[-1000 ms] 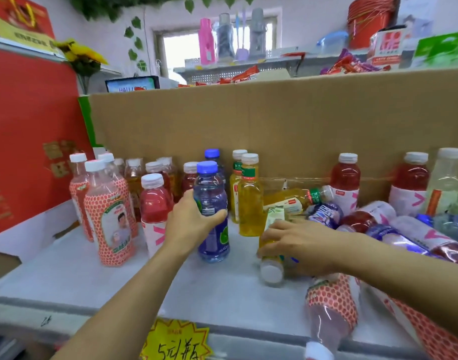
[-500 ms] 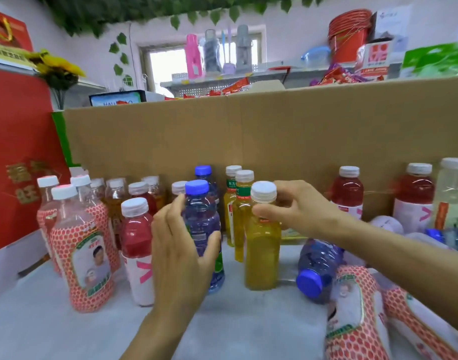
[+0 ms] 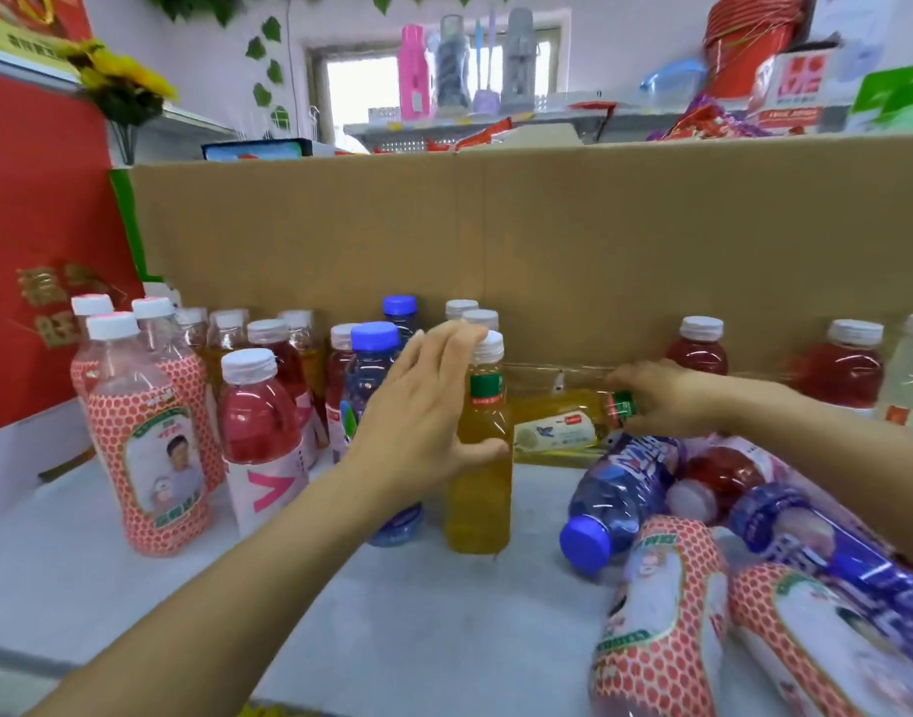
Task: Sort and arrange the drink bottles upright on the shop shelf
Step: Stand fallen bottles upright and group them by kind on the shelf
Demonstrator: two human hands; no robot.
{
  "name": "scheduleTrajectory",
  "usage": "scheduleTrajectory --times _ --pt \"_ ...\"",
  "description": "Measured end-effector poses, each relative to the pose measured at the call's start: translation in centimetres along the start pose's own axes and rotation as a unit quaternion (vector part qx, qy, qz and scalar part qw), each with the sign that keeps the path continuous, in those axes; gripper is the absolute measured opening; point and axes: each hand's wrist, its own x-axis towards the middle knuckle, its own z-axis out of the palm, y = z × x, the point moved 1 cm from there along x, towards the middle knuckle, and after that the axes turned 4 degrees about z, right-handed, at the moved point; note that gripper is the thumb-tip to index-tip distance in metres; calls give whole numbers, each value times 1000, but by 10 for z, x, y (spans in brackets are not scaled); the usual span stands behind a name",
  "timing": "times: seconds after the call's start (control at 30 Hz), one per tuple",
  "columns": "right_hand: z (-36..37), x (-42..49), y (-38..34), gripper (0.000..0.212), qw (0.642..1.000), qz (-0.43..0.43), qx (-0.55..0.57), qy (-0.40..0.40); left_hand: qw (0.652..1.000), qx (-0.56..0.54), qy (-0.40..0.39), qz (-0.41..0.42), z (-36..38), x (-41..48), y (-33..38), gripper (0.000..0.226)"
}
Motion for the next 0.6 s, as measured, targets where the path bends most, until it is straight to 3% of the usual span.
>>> scheduleTrajectory --times 0.07,0.2,0.3,0.43,0.6 --pt "7 4 6 32 996 32 -78 -14 1000 -28 -7 -8 0 3 2 97" --pt "1 4 1 49 986 15 -166 -9 999 46 0 -27 -2 5 3 96" --pt "-21 -9 6 41 999 -4 -33 -38 994 106 5 -28 -1 6 4 96" --pt "-64 -6 1 27 989 -65 113 64 993 113 -1 -40 1 7 4 96" --pt "-64 29 -42 34 969 -95 209 94 991 123 0 -45 0 7 5 99"
